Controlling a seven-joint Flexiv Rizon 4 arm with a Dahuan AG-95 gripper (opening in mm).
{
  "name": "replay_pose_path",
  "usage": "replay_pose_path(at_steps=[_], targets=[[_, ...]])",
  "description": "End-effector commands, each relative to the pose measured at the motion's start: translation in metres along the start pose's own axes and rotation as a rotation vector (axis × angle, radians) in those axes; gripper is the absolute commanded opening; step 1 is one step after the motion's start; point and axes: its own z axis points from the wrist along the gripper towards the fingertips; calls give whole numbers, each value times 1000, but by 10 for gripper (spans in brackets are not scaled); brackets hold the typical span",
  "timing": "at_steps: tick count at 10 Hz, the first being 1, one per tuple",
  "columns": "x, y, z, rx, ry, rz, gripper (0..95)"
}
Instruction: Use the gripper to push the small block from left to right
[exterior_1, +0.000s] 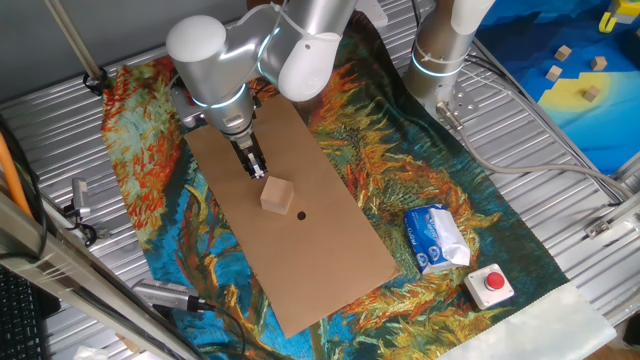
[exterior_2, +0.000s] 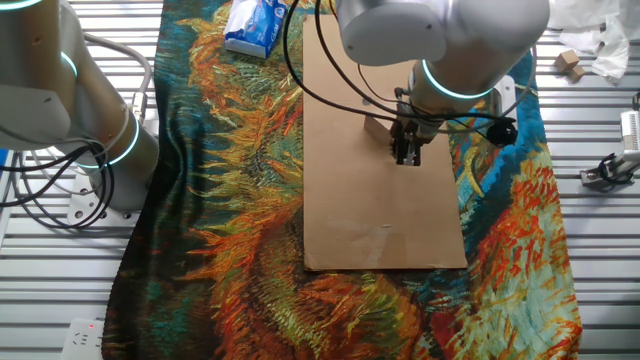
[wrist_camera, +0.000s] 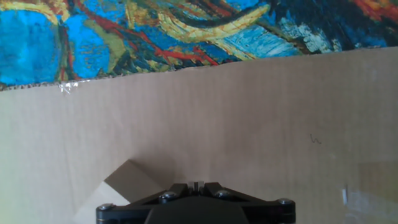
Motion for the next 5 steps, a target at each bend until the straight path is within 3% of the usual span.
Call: replay_pose_path(at_steps=[1,5], targets=[[0,-1,0,0,1,5,0],[2,-2,-1,-5,1,2,0]])
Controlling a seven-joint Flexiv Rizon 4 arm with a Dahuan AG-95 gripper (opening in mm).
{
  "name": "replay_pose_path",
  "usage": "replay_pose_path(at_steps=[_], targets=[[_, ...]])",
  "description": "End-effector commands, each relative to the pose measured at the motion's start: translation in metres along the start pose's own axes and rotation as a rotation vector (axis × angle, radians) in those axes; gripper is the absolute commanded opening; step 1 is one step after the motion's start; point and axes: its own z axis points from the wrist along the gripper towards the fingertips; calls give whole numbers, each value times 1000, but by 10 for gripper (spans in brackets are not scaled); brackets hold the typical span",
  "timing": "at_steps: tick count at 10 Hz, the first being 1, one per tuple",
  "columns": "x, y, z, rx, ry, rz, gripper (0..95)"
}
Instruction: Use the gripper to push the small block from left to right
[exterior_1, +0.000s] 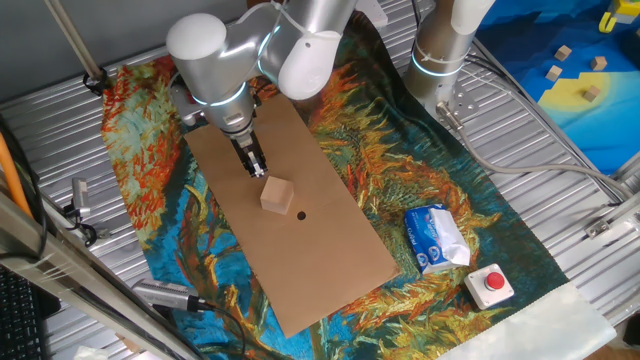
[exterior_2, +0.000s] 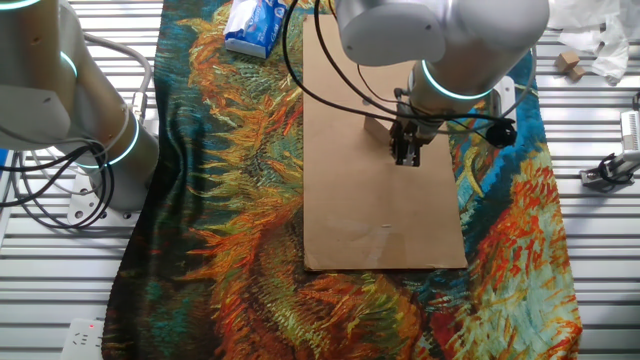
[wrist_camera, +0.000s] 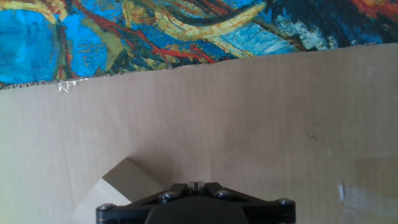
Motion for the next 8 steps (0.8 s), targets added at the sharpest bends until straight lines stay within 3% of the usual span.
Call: replay_pose_path(at_steps=[1,8], targets=[[0,-1,0,0,0,0,0],[-1,-1,6,0,-12,-1,0]])
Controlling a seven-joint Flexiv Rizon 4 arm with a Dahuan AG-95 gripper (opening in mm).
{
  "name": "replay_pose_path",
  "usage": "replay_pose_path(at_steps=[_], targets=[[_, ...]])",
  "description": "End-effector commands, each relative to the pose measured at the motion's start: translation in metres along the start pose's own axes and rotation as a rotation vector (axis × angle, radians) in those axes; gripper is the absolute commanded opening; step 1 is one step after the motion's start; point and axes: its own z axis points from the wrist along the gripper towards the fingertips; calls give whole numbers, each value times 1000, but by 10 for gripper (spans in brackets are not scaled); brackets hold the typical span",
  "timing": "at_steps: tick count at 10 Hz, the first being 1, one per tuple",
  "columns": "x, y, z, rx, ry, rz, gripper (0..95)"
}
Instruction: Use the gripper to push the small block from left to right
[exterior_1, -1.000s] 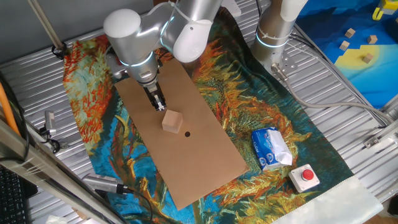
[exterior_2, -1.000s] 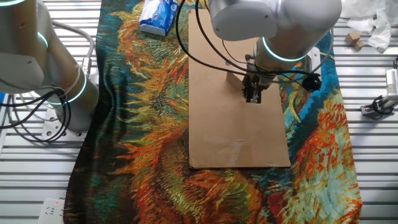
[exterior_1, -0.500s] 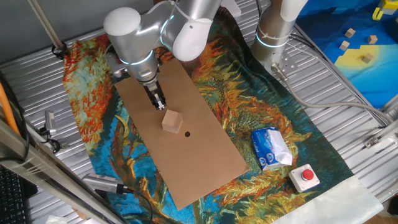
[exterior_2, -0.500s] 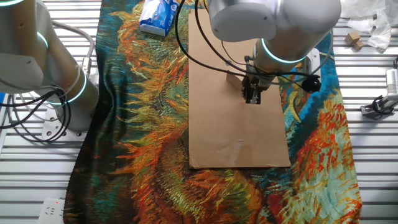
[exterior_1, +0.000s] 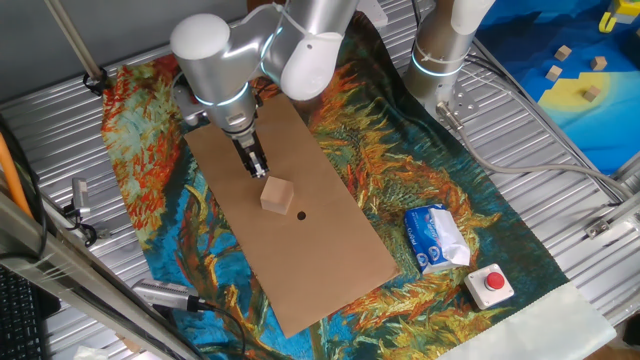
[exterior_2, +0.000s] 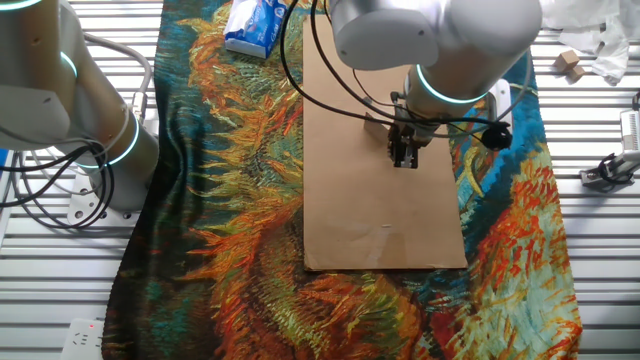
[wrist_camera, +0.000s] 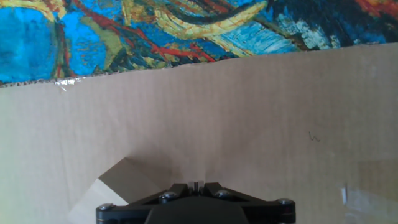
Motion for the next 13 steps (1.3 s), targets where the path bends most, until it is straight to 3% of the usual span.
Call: replay_pose_path(at_steps=[1,6,10,13], targets=[[0,0,0,4,-11,10,0],[0,0,0,10,-29,11,0],[0,0,0,13,-16,-12,0],[0,0,0,40,11,-20,0]])
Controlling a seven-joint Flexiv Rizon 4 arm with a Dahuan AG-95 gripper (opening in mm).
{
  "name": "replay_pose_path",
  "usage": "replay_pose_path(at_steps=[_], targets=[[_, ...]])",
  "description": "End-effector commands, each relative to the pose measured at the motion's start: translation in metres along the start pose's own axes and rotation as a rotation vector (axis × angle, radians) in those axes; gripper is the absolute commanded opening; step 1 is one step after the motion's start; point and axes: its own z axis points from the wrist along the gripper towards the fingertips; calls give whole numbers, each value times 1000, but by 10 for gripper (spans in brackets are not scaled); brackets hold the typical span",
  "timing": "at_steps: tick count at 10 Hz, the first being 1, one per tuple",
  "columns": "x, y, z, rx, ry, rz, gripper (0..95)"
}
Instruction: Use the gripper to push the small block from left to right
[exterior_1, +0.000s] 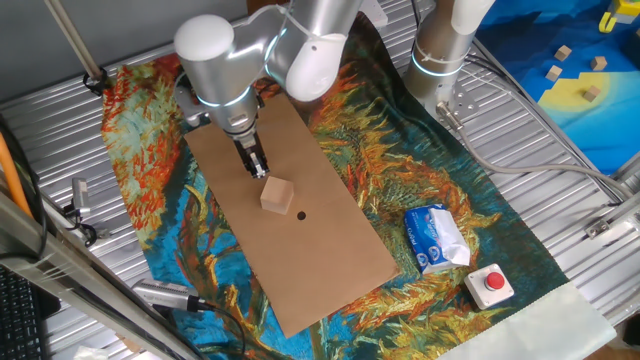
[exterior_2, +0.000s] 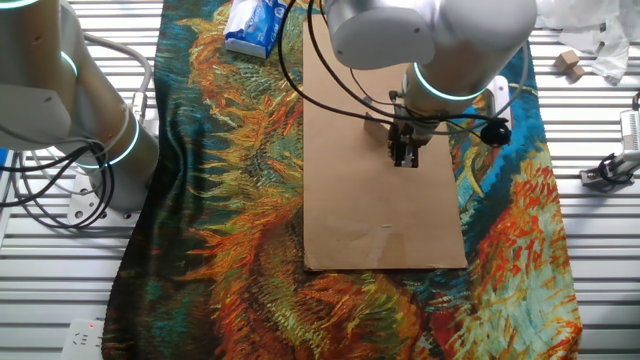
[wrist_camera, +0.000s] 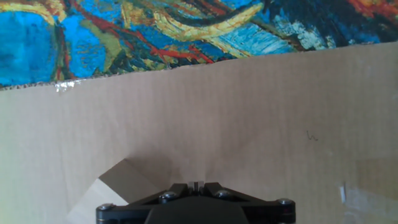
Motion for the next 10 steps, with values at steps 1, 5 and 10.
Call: replay_pose_path(at_steps=[1,5,10], targets=[[0,0,0,18,20,-19,0],[0,0,0,24,13,-45,0],[0,0,0,23,19,-62,0]])
